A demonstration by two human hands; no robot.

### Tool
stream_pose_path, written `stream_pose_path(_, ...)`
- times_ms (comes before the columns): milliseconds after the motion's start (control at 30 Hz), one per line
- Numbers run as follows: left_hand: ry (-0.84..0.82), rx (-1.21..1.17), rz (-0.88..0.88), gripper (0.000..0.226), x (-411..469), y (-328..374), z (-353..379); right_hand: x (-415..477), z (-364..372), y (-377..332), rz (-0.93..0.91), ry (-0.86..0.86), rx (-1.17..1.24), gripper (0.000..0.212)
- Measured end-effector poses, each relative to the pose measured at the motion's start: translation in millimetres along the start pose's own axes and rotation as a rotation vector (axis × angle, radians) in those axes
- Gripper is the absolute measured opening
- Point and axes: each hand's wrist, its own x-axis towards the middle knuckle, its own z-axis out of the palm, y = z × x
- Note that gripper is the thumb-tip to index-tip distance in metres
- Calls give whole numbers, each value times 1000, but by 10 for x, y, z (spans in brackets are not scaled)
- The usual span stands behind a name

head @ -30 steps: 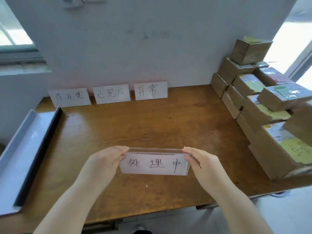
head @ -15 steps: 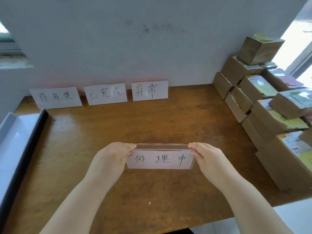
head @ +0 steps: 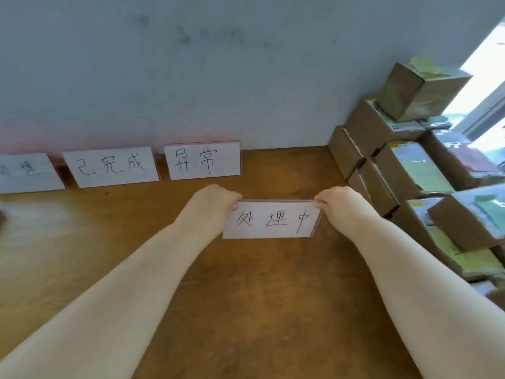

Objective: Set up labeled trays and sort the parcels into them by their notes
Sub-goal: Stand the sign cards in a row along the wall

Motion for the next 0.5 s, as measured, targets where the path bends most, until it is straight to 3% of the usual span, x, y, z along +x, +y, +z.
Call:
stream_pose_path(100,-29,101,-38,28,637,142,-2,551,-275,255,-18,4,-180,31)
stream_pose_path(233,-36,322,1,28,1424,273,-7,1127,-532,489,-111,132,-374,27)
stream_pose_path(500,-146,643,51,30,2340,191,38,2037,-744,505,-135,169,-399,34)
